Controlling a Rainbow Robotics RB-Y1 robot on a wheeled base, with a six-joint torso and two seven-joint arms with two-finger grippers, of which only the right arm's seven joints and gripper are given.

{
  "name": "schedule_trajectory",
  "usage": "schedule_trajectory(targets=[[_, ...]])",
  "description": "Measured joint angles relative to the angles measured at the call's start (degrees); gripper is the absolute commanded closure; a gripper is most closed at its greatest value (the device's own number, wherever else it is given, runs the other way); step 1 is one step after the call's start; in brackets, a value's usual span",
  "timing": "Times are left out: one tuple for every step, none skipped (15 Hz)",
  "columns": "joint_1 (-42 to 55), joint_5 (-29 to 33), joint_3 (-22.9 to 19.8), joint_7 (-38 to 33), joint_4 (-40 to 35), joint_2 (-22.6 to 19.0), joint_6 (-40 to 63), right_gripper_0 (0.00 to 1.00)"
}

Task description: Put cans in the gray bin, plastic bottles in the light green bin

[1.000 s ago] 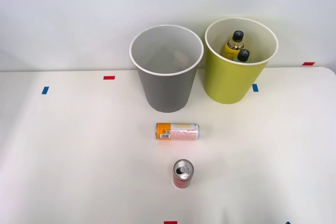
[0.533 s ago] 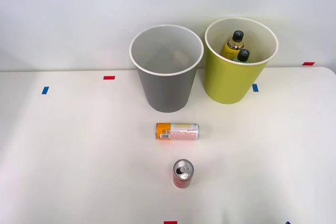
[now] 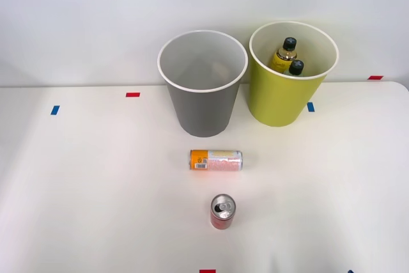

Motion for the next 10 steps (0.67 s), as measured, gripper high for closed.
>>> schedule_trajectory(targets=[[0.0, 0.0, 0.0, 0.0, 0.0, 0.0, 0.0, 0.0], [0.0, 0.0, 0.0, 0.0, 0.0, 0.0, 0.0, 0.0], [0.0, 0.0, 0.0, 0.0, 0.0, 0.0, 0.0, 0.0], [0.0, 0.0, 0.0, 0.0, 0.0, 0.0, 0.0, 0.0], [0.0, 0.0, 0.0, 0.0, 0.0, 0.0, 0.0, 0.0], [0.0, 0.0, 0.0, 0.0, 0.0, 0.0, 0.0, 0.0], [0.0, 0.0, 0.0, 0.0, 0.0, 0.0, 0.0, 0.0], [0.0, 0.0, 0.0, 0.0, 0.0, 0.0, 0.0, 0.0], [0.0, 0.0, 0.0, 0.0, 0.0, 0.0, 0.0, 0.0], [0.0, 0.0, 0.0, 0.0, 0.0, 0.0, 0.0, 0.0]])
